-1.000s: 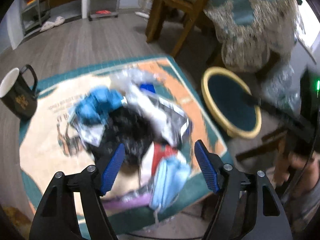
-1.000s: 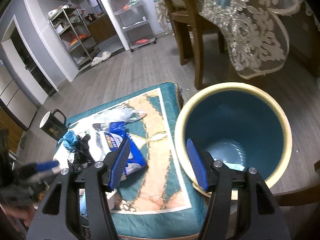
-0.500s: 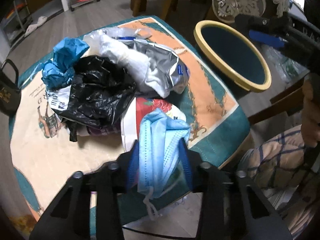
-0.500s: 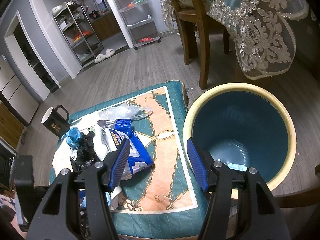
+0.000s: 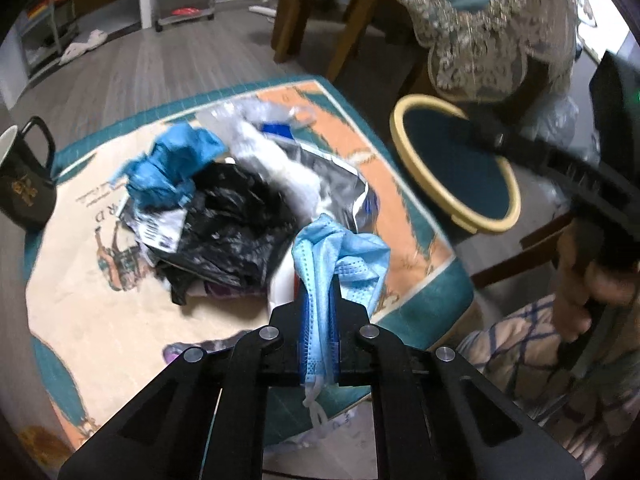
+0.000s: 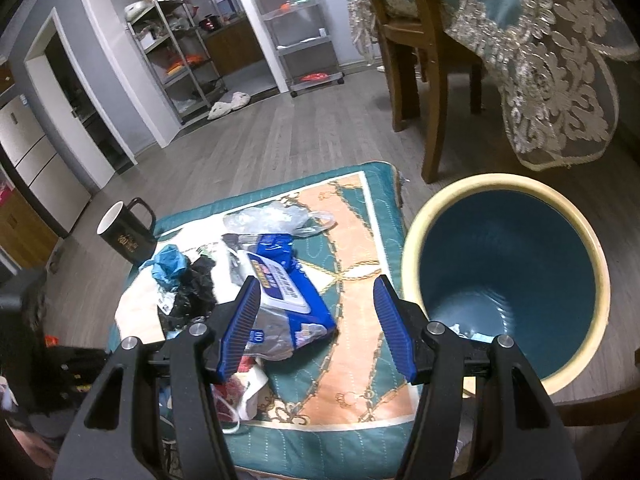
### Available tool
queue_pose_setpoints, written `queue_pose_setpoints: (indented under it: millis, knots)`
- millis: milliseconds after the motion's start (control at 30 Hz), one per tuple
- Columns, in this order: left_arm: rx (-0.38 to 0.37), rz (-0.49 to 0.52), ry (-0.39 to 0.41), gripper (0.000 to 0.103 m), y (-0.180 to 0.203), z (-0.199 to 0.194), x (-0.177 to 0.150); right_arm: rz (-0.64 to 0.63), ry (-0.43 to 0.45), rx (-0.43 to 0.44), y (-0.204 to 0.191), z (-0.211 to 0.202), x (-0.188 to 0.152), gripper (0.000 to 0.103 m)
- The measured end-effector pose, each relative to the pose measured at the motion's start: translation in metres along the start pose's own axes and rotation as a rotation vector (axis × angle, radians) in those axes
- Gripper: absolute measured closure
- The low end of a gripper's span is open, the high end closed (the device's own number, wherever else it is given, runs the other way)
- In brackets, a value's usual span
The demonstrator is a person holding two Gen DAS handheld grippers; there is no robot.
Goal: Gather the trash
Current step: 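Grasp another blue face mask from the pile with the left tool, then grasp the clear plastic bag with the right tool while the left tool holds the mask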
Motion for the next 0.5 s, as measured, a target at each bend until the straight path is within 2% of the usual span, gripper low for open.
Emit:
queue_pose_setpoints:
  millis: [233,467,500]
  knots:
    - [-0.005,-0.105,0.105,0.093,-0.027,-0.035,0.025,-0.044,-0.033,0.037,-0.022,0.027,0.012,0.045]
    - [0.026,-0.233,0.206,0.093,-0.069,-0.064,0.045,-0.11,-0.128,0.083,-0.052,0.087,0.031,0.045]
    - [0.034,-0.249,0.217,0.093,-0.075,-0.067,0.047,-0.118,-0.143,0.084,-0.055,0.096,0.033,0.042]
Point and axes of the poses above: each gripper's, at about its wrist camera, not at the fingertips, and z roughly the way its jaws point, y to its right, x to its top, the point moved 5 cm from there along z, roughly the way its jaws point, and after that the axes turned 8 degrees about y, right-handed, at the moved point
